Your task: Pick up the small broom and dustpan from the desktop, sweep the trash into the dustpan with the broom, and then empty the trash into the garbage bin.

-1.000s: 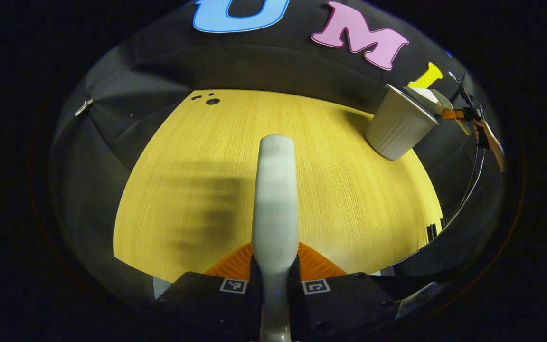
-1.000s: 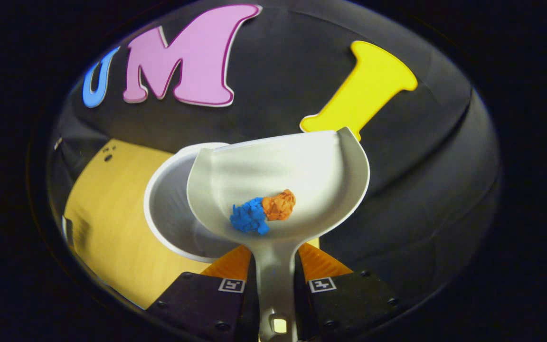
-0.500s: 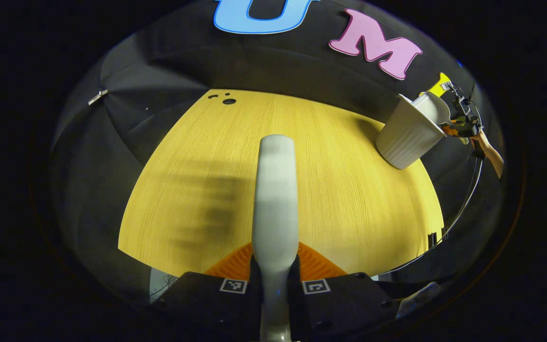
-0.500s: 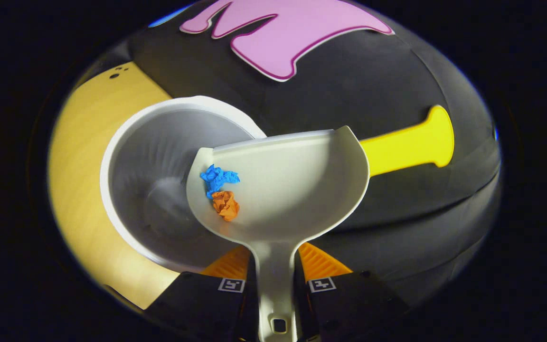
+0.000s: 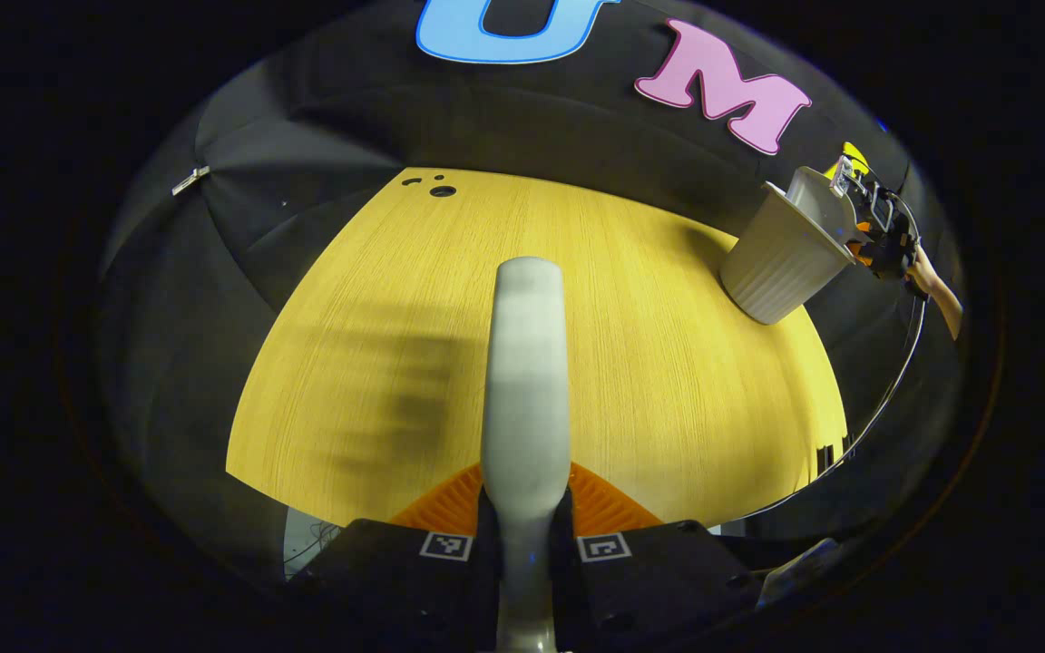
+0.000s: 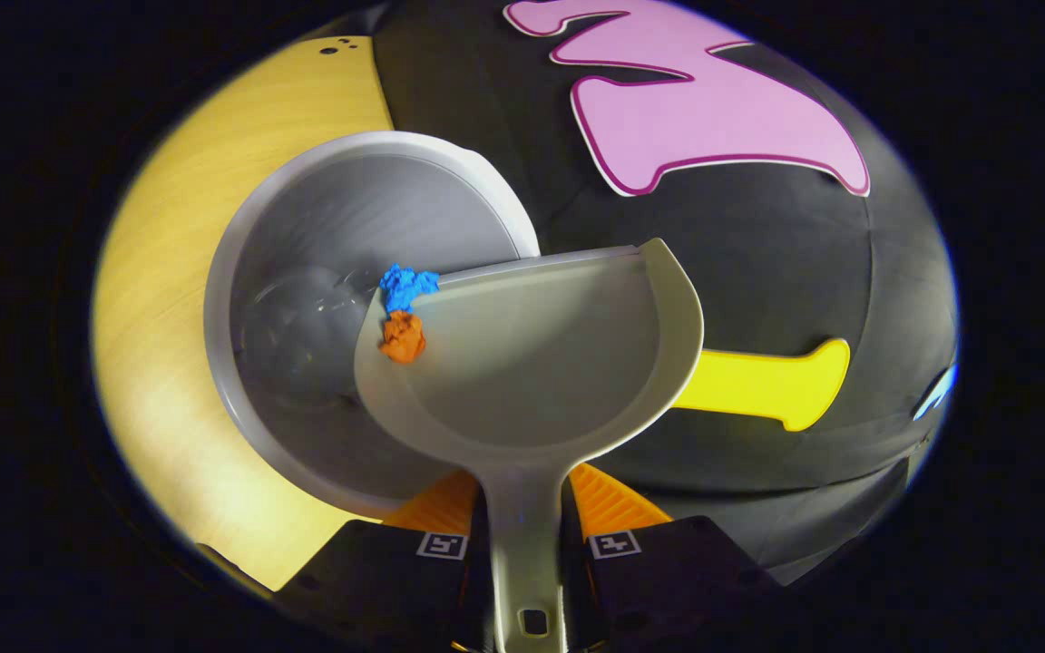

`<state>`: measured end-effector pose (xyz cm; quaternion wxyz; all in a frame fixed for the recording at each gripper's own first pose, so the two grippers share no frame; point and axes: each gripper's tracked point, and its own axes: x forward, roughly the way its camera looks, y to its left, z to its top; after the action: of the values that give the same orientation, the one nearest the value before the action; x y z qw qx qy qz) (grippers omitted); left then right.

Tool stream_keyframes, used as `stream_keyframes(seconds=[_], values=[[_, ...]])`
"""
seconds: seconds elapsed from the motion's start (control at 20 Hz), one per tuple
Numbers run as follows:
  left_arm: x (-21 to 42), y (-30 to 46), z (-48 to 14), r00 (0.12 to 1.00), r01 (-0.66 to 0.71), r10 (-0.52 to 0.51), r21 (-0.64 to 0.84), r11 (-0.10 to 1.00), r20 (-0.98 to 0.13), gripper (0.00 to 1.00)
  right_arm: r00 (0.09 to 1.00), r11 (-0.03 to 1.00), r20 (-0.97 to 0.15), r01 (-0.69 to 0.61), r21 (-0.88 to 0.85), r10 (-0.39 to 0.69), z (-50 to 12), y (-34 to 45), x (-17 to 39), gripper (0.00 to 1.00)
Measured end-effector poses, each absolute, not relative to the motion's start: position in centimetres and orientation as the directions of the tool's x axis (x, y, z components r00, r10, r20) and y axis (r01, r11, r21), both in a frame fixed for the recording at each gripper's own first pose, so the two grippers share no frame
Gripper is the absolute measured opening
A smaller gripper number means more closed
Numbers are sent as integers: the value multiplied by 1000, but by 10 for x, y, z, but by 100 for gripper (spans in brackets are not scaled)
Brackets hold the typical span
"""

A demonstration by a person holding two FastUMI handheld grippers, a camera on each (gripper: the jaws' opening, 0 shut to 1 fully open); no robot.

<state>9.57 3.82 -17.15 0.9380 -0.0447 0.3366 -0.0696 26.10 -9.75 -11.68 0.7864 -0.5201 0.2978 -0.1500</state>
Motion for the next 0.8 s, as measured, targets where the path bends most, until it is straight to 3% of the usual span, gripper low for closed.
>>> stream_keyframes(seconds=[0.2,0.25,0.3,0.35,0.6,0.8], values=[[98,35,-166,770,120,-168,-119,986,-615,27,758,390,-334,-114,-914,-560,-135,-131,250,34],[101,33,-164,773,122,-172,-123,985,-610,28,756,394,-337,-114,-912,-561,-138,-134,255,29],[104,31,-161,779,124,-177,-129,984,-601,28,757,413,-337,-98,-905,-560,-132,-129,253,34],[105,30,-158,784,124,-179,-132,983,-595,28,757,444,-342,-76,-893,-556,-125,-128,251,30],[105,26,-150,802,128,-192,-151,980,-566,28,762,671,-413,37,-741,-499,-101,-120,238,34],[101,28,-144,814,115,-191,-170,979,-548,27,790,788,-421,123,-603,-445,-81,-102,216,34]])
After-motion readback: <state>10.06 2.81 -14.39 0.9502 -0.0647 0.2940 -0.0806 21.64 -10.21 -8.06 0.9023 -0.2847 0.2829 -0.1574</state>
